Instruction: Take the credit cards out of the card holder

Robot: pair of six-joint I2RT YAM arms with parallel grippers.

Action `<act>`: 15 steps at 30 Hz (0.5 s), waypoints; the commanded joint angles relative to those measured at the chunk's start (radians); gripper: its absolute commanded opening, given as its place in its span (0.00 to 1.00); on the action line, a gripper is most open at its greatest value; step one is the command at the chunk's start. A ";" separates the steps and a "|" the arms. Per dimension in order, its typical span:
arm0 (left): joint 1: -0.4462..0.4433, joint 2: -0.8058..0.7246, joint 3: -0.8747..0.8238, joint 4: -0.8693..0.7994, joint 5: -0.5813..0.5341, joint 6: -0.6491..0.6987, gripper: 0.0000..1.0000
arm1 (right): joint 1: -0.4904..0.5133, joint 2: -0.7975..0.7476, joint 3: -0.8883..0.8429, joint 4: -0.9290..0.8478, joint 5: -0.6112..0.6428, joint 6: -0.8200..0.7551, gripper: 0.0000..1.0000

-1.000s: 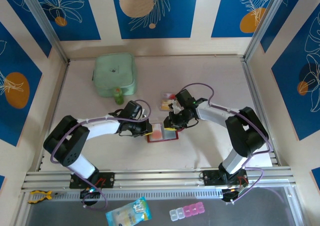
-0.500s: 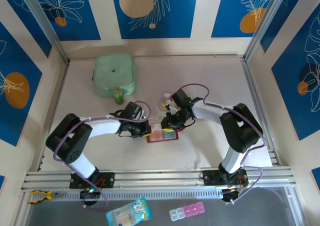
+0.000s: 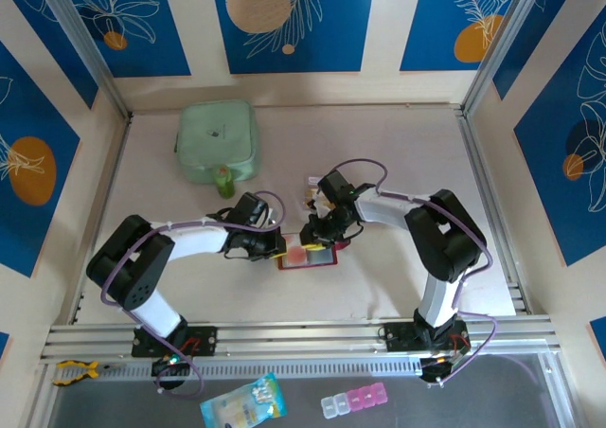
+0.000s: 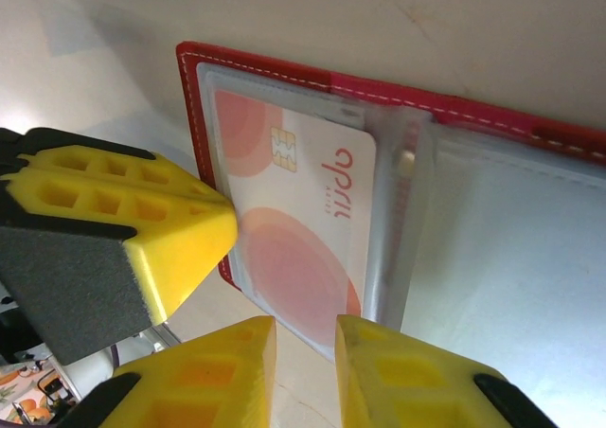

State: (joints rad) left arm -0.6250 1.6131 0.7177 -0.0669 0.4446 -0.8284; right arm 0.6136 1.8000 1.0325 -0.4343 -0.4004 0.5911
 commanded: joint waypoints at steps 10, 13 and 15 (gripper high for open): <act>0.016 -0.023 0.012 -0.064 -0.006 0.030 0.07 | 0.012 0.040 0.043 -0.011 -0.031 -0.020 0.23; 0.015 -0.021 0.008 -0.053 -0.005 0.026 0.05 | 0.014 0.041 0.043 -0.012 -0.031 -0.022 0.23; 0.015 -0.017 0.009 -0.055 -0.008 0.029 0.04 | 0.014 0.042 0.043 -0.014 -0.031 -0.021 0.23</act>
State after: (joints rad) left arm -0.6224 1.6001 0.7177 -0.0975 0.4435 -0.8200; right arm 0.6205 1.8236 1.0477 -0.4347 -0.4004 0.5831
